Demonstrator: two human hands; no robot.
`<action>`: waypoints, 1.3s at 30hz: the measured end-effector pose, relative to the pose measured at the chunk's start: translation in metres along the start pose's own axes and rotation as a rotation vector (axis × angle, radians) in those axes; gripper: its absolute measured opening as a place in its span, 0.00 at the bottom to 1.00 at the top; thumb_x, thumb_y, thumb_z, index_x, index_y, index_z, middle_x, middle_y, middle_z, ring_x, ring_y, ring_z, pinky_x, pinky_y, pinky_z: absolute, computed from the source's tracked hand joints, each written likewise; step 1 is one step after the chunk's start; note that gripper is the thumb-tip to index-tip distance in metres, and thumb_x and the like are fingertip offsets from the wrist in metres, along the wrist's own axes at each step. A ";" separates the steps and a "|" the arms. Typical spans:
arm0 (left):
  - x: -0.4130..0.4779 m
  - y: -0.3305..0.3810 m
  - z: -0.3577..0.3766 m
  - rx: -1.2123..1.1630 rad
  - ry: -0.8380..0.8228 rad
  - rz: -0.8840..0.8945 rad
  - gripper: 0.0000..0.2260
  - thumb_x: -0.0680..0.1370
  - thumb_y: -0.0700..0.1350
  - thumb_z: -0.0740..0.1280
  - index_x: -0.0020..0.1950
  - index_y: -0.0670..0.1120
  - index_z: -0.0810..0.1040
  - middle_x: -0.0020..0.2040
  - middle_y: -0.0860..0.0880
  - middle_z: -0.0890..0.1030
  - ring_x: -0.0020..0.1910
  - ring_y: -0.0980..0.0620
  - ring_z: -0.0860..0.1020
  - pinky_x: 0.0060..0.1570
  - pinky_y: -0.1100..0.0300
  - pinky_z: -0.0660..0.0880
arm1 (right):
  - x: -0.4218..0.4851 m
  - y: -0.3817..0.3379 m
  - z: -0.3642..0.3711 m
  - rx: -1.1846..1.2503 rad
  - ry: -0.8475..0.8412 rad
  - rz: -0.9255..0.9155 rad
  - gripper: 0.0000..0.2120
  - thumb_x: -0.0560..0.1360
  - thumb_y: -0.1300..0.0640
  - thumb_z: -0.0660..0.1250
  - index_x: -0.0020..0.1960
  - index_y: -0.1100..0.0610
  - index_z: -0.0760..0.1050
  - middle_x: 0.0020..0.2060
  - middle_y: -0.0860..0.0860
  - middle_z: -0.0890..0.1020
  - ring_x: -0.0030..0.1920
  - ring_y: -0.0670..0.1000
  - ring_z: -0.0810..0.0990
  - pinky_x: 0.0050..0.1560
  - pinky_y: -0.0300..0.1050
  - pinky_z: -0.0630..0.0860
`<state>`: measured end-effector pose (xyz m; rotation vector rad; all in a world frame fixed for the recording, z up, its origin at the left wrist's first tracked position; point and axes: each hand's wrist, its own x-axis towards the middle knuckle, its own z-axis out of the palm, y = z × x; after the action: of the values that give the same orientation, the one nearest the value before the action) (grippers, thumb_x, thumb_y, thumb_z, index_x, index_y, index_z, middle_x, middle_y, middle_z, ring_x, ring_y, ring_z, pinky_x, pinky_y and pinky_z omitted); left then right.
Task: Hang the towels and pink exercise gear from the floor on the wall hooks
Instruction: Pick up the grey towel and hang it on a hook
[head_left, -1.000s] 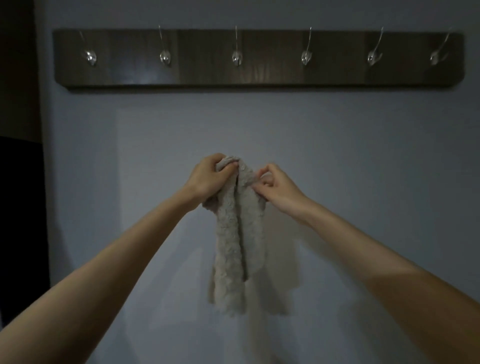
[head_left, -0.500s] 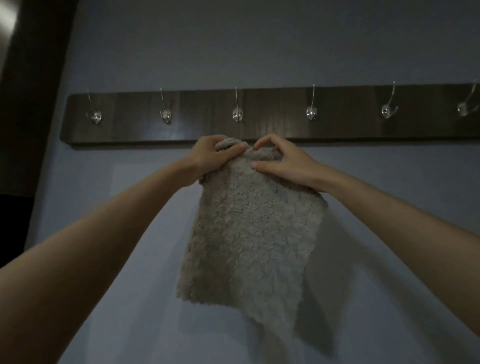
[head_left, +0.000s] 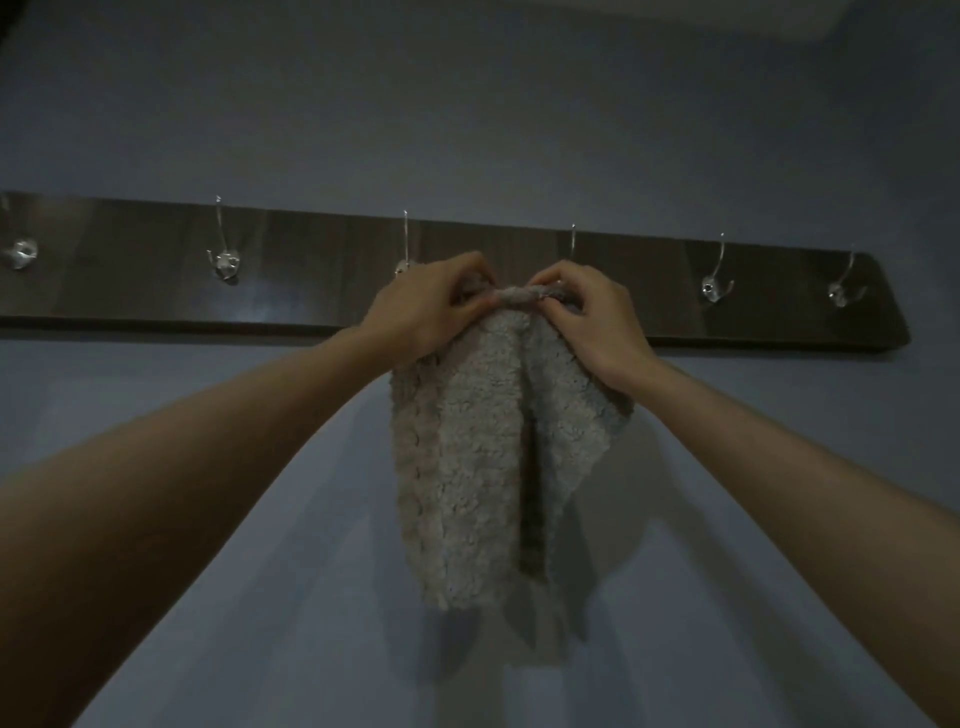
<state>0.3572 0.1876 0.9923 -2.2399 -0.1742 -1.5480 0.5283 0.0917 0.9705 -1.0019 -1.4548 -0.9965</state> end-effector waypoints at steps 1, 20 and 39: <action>0.006 0.001 0.006 0.008 0.017 0.008 0.12 0.78 0.58 0.60 0.56 0.54 0.72 0.52 0.51 0.80 0.50 0.49 0.77 0.52 0.48 0.76 | 0.002 0.007 -0.002 0.011 0.028 0.013 0.05 0.76 0.59 0.65 0.49 0.51 0.77 0.49 0.51 0.80 0.49 0.45 0.76 0.44 0.23 0.68; 0.048 -0.113 -0.025 0.078 0.308 -0.205 0.10 0.76 0.55 0.66 0.48 0.49 0.75 0.46 0.49 0.78 0.47 0.47 0.76 0.46 0.53 0.73 | 0.106 0.003 0.100 0.233 0.119 -0.058 0.07 0.74 0.67 0.62 0.47 0.57 0.75 0.43 0.50 0.76 0.39 0.41 0.71 0.35 0.23 0.66; 0.000 -0.114 -0.009 -0.165 0.277 -0.345 0.17 0.73 0.52 0.70 0.59 0.48 0.72 0.53 0.49 0.73 0.55 0.48 0.72 0.53 0.56 0.71 | 0.070 -0.006 0.124 0.102 0.099 -0.015 0.09 0.75 0.57 0.66 0.53 0.59 0.80 0.48 0.53 0.77 0.46 0.46 0.73 0.38 0.19 0.65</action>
<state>0.3122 0.2869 1.0250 -2.1687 -0.3808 -2.1054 0.4802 0.2134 1.0283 -0.8572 -1.4185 -0.9595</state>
